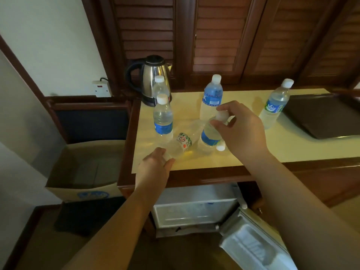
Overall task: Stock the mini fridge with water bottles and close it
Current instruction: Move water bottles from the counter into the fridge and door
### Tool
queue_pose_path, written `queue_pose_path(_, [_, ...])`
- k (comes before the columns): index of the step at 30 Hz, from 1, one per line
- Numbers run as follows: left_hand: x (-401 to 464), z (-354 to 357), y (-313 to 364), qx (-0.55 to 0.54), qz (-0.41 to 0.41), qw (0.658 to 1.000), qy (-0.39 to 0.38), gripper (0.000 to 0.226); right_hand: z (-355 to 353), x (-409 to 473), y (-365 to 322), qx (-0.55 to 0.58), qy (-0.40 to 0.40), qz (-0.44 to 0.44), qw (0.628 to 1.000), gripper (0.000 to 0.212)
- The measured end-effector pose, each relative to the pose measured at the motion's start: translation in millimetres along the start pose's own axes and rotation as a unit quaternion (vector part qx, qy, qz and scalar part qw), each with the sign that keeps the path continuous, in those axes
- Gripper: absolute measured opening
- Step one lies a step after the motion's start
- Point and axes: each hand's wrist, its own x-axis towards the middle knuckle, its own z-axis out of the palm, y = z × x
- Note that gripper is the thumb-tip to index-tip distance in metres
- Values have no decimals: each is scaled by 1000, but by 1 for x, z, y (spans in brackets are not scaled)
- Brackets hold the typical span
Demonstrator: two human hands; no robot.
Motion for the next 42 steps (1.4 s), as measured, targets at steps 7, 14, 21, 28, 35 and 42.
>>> queue_pose_path(7, [-40, -18, 12, -58, 56, 992, 98, 39, -37, -90, -2, 50, 61, 3, 997, 27])
queue_pose_path(14, [-121, -62, 38, -71, 91, 982, 148, 42, -66, -167, 24, 48, 47, -3, 998, 29])
queue_pose_path(21, [-195, -33, 1, -53, -22, 996, 69, 54, -29, -261, 103, 43, -70, 20, 996, 49])
queue_pose_path(28, [-274, 61, -2, 5, -4, 996, 94, 42, 40, -334, 187, 62, -162, 52, 983, 38])
queue_pose_path(35, [-290, 186, -77, 49, -80, 996, 7, 40, 130, -379, 267, 65, -224, 69, 970, 37])
queue_pose_path(42, [-278, 305, -156, 15, -117, 993, 20, 39, 231, -387, 342, 2, -254, 41, 966, 32])
